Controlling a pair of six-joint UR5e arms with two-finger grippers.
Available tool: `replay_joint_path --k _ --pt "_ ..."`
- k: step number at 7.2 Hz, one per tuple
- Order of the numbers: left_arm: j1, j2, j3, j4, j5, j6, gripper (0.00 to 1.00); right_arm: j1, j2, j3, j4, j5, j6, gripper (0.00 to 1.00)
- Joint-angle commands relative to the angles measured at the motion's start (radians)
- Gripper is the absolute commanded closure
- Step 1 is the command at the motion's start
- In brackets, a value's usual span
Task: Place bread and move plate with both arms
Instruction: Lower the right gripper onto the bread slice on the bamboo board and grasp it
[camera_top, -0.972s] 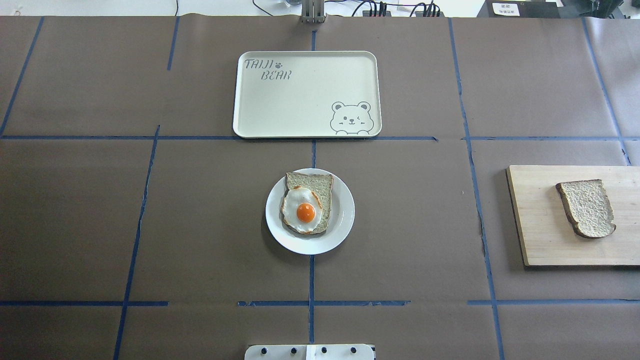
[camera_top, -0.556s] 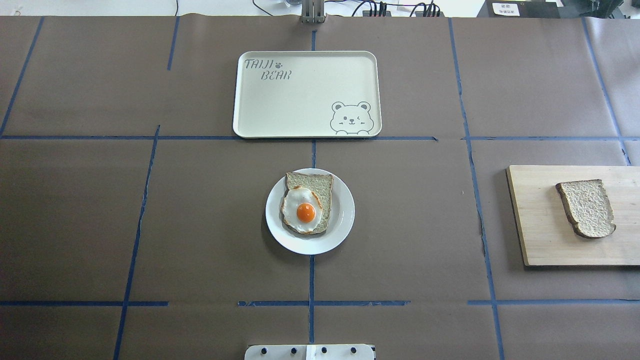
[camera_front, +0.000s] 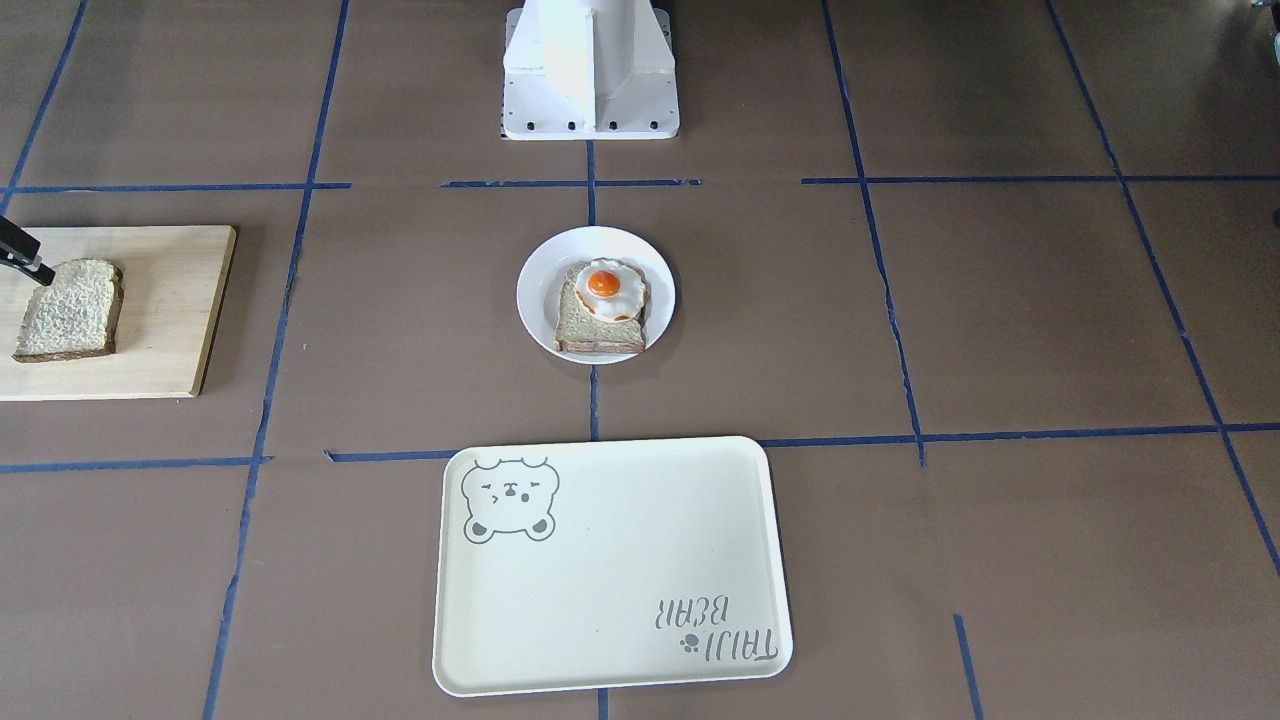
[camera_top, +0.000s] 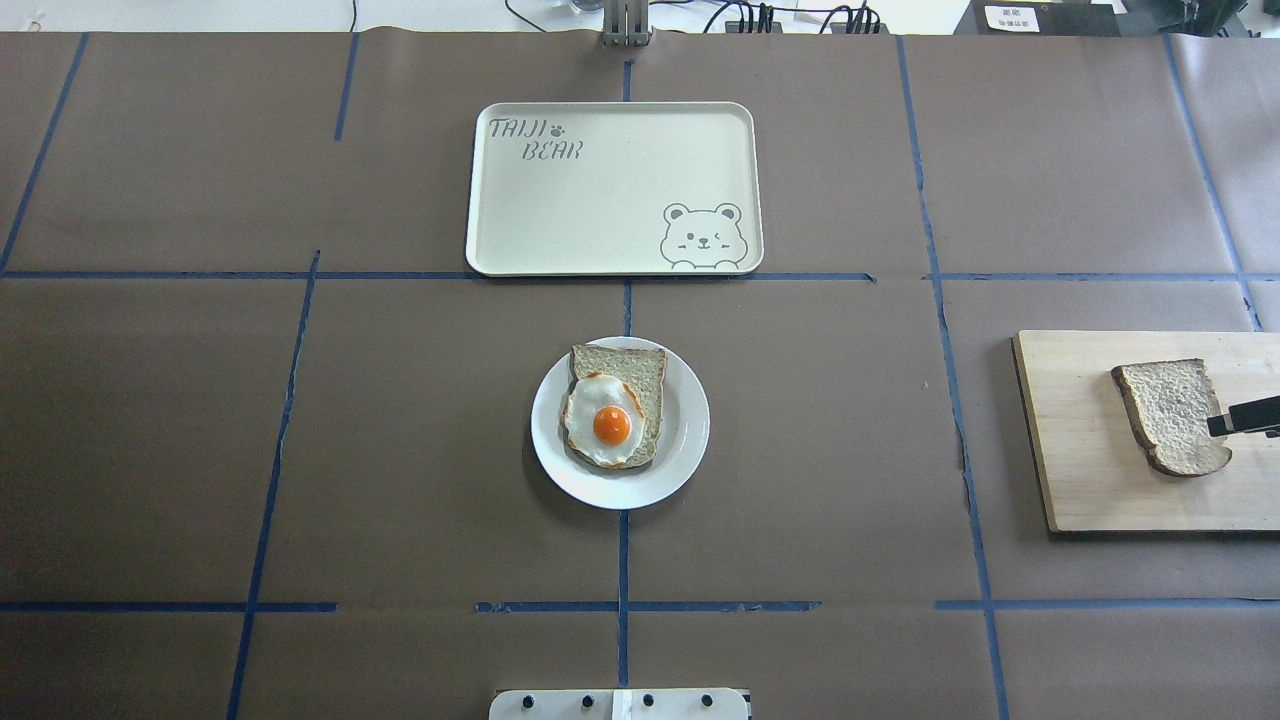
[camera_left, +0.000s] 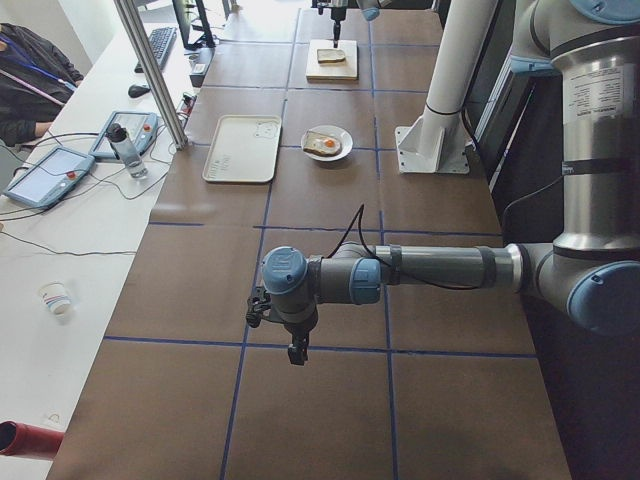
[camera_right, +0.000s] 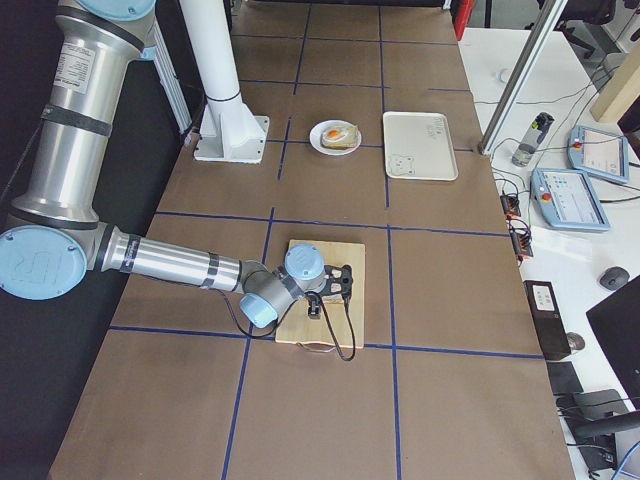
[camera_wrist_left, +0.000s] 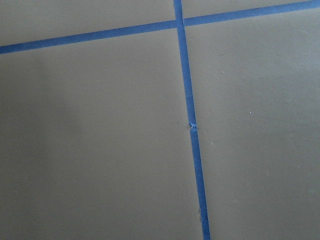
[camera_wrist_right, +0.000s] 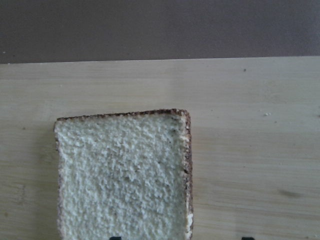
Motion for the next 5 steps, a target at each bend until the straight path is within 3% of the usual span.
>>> replay_joint_path --k 1,5 --pt "0.000 0.000 0.003 -0.002 0.000 0.000 0.00 -0.022 0.012 -0.017 0.004 -0.012 0.030 0.29" --pt "0.000 -0.003 0.003 -0.002 0.002 0.000 0.00 -0.039 0.020 -0.015 0.007 -0.012 0.042 0.35"
